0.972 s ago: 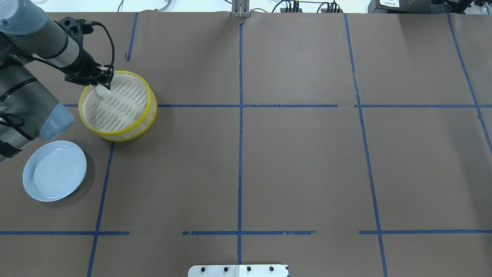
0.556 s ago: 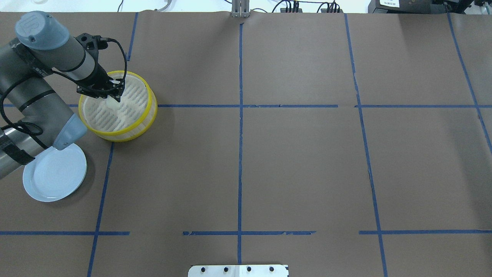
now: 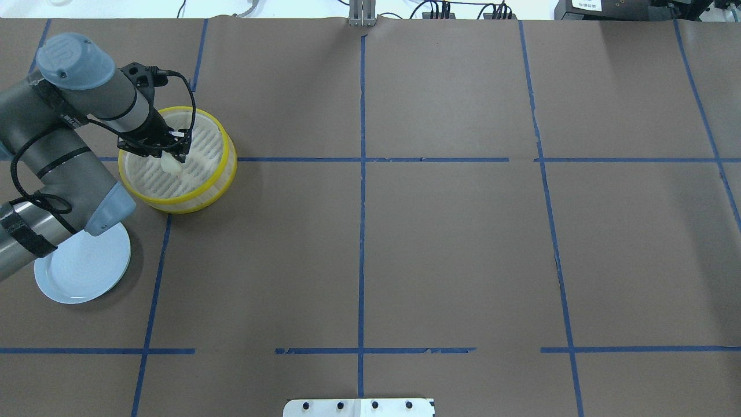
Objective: Place bun in steamer
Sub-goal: 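Lower the bun into the steamer and open the left gripper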
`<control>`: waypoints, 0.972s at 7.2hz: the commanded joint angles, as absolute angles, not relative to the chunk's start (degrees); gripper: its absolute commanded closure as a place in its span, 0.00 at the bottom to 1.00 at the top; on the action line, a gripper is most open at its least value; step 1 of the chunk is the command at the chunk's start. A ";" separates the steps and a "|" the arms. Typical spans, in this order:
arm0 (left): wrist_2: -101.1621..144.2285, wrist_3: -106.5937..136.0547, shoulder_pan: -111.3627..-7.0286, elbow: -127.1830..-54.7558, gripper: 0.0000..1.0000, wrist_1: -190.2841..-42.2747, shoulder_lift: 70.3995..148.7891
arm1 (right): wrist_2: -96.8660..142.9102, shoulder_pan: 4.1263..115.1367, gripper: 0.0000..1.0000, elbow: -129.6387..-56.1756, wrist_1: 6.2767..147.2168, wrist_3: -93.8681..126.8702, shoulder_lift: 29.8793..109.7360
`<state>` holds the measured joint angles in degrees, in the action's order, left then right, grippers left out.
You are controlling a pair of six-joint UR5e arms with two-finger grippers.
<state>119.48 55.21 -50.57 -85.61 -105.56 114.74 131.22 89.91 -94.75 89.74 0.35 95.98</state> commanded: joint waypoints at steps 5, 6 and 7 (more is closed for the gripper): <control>119.18 54.93 -50.01 -85.61 0.51 -105.56 114.61 | 131.22 89.91 0.00 -94.75 89.74 0.35 95.98; 119.18 54.76 -49.92 -85.61 0.49 -105.56 114.61 | 131.22 89.91 0.00 -94.75 89.74 0.35 95.98; 119.18 54.58 -49.92 -85.52 0.46 -105.56 114.61 | 131.22 89.91 0.00 -94.75 89.74 0.35 95.98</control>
